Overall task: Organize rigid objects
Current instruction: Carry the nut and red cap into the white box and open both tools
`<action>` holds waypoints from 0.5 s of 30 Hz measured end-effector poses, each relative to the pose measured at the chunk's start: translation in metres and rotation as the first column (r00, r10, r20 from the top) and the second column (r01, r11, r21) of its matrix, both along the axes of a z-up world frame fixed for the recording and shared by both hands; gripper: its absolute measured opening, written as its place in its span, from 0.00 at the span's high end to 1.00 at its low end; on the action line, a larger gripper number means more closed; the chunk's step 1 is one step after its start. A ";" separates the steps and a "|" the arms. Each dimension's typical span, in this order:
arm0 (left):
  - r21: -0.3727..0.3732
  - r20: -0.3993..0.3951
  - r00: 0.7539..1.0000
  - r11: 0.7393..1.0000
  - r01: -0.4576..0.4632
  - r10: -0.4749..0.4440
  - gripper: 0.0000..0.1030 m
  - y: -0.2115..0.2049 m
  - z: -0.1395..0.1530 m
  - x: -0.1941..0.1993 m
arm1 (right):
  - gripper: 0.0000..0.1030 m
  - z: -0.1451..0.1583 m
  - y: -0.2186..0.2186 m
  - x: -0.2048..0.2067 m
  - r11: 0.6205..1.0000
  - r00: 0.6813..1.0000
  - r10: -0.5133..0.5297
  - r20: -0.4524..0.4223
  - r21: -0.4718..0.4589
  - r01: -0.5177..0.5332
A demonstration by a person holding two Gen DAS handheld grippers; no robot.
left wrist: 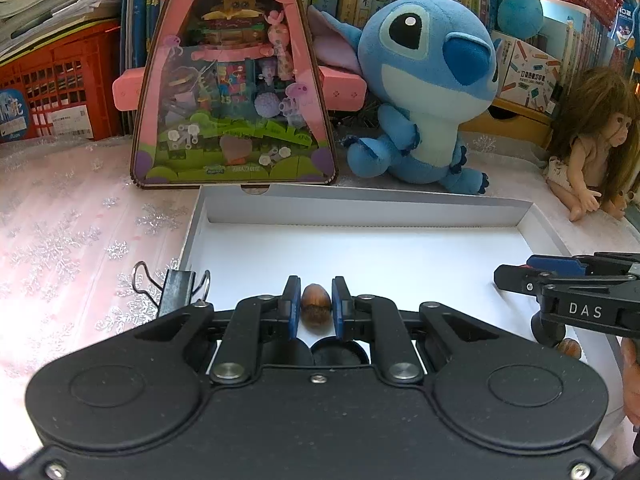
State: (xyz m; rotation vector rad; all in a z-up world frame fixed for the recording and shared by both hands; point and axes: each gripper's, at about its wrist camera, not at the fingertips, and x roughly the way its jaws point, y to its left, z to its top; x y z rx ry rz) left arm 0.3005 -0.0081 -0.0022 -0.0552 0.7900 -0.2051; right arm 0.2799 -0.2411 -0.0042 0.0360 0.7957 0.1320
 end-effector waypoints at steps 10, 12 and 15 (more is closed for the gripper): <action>-0.020 0.021 1.000 1.000 -0.008 0.008 0.67 -0.001 0.010 -0.010 | 0.40 0.007 -0.005 -0.007 1.000 1.000 -0.014 0.024 0.019 0.013; -0.048 0.038 0.999 0.999 -0.005 0.007 0.56 -0.001 0.016 -0.018 | 0.38 0.011 -0.006 -0.013 1.000 0.999 -0.009 0.039 0.028 0.008; -0.052 0.071 0.997 0.999 0.015 -0.012 0.51 -0.003 0.027 -0.033 | 0.35 0.018 -0.007 -0.025 1.000 0.997 0.000 0.071 0.028 -0.002</action>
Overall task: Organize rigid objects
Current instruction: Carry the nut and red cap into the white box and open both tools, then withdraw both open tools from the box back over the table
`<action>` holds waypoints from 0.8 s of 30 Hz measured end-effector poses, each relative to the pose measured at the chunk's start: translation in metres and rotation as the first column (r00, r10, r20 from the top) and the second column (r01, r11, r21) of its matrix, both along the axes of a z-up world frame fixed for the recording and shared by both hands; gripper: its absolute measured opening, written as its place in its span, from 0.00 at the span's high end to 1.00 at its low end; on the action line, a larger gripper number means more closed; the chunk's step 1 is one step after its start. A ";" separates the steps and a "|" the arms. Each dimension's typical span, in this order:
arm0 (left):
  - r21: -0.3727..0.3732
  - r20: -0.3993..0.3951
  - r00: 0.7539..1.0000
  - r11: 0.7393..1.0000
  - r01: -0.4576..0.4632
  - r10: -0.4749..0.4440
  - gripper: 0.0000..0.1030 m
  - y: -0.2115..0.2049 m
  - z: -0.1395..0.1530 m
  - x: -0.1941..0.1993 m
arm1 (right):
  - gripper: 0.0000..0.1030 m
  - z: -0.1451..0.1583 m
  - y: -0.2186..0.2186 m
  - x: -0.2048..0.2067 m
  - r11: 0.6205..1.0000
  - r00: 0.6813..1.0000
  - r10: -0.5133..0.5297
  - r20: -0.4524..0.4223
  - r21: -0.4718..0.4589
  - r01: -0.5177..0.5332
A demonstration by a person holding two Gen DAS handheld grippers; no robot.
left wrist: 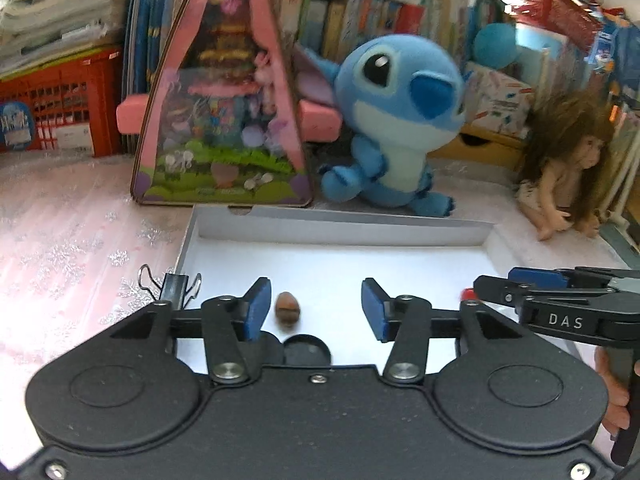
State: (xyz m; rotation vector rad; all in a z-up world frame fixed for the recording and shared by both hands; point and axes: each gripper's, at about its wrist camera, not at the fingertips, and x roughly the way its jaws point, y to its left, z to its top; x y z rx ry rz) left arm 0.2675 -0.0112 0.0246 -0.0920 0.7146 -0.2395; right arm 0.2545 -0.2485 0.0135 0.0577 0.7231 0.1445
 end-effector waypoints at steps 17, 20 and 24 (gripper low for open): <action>0.015 0.124 0.986 0.994 0.107 -0.108 0.27 -0.008 0.021 -0.140 | 0.12 0.023 0.003 -0.124 0.990 0.966 0.141 0.215 -0.054 -0.132; 0.036 0.138 0.981 0.990 0.135 -0.139 0.25 -0.010 0.017 -0.164 | 0.10 0.020 0.009 -0.154 0.978 0.946 0.200 0.254 -0.113 -0.176; 0.056 0.139 0.975 0.984 0.167 -0.173 0.25 -0.012 0.009 -0.195 | 0.04 0.014 0.015 -0.190 0.958 0.922 0.278 0.271 -0.154 -0.244</action>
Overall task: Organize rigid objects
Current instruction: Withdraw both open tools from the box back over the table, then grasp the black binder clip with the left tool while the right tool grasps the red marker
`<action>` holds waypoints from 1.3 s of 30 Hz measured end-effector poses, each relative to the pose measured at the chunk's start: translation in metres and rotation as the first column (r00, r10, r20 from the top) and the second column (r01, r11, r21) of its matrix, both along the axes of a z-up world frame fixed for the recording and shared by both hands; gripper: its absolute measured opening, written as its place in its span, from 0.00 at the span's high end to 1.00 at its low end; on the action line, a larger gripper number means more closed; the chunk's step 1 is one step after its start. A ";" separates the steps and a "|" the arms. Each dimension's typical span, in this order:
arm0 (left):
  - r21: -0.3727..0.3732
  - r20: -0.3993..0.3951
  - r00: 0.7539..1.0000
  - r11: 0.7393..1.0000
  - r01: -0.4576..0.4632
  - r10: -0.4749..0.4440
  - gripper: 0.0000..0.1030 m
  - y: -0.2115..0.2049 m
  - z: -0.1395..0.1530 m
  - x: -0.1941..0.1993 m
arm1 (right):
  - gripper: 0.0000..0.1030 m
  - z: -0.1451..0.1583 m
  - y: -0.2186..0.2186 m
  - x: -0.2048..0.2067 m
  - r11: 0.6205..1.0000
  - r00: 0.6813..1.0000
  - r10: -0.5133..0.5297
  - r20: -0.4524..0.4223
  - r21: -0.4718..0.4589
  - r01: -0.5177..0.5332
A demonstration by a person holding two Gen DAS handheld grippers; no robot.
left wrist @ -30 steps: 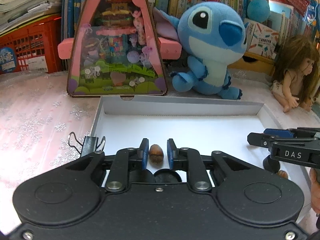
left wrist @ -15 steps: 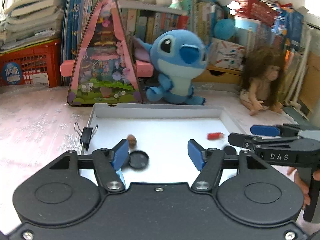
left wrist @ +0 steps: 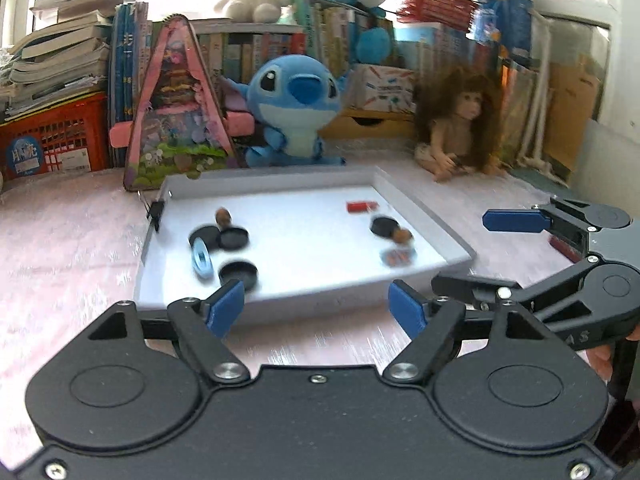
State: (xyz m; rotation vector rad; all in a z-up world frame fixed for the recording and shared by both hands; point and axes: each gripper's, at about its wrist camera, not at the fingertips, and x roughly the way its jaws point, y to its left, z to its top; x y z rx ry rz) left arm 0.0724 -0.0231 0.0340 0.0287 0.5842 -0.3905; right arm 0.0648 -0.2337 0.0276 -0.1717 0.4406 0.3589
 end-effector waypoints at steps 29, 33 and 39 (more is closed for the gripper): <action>0.066 -0.054 0.995 0.994 0.092 -0.089 0.26 -0.002 -0.045 -0.069 | 0.03 -0.045 0.004 -0.067 0.997 0.995 0.014 -0.097 -0.068 -0.021; 0.067 -0.052 0.997 0.995 0.068 -0.064 0.26 0.001 -0.046 -0.066 | 0.03 -0.046 -0.001 -0.065 0.997 0.995 -0.030 -0.098 -0.071 0.023; 0.070 -0.053 0.998 0.997 0.025 -0.021 0.27 0.006 -0.046 -0.061 | 0.03 -0.046 -0.003 -0.062 0.995 0.993 -0.068 -0.101 -0.076 0.060</action>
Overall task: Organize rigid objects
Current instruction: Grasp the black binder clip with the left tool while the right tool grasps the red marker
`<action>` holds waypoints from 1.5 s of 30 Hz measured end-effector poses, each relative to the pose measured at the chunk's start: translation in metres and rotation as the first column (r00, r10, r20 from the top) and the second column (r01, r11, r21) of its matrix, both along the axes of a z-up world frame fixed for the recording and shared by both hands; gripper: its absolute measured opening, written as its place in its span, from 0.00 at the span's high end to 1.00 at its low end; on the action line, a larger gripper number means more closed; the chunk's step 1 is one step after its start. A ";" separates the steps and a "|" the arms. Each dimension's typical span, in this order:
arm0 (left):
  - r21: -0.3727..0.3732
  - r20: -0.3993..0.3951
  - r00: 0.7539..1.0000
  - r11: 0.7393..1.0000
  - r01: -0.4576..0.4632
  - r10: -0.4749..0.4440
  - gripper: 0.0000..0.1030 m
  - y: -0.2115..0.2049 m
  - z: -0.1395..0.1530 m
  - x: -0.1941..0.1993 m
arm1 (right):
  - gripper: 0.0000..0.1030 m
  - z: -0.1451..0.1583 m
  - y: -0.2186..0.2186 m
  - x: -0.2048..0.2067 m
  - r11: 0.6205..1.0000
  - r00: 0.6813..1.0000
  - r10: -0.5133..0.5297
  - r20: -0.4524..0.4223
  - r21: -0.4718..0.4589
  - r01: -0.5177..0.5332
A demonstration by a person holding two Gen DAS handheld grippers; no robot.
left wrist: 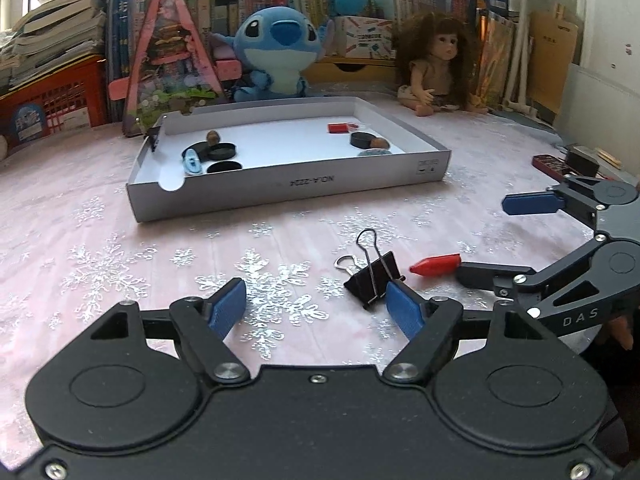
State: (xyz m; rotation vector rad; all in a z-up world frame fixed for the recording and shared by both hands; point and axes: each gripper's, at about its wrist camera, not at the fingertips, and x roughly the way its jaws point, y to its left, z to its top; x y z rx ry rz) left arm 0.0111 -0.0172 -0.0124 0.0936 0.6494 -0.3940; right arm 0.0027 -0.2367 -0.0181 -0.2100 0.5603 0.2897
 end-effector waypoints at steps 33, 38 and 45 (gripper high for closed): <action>-0.086 -0.003 0.997 0.993 -0.082 0.082 0.60 0.006 0.002 0.005 | 0.10 0.006 0.024 -0.016 0.987 0.998 -0.065 0.009 0.145 0.063; -0.095 -0.005 0.996 0.991 -0.093 0.093 0.75 0.008 0.003 0.006 | 0.21 0.004 0.037 -0.021 0.981 0.998 -0.062 0.009 0.185 0.059; -0.097 0.004 0.996 0.991 -0.089 0.090 0.76 0.007 0.004 0.004 | 0.46 0.000 0.044 -0.021 0.975 0.997 -0.075 -0.014 0.207 0.077</action>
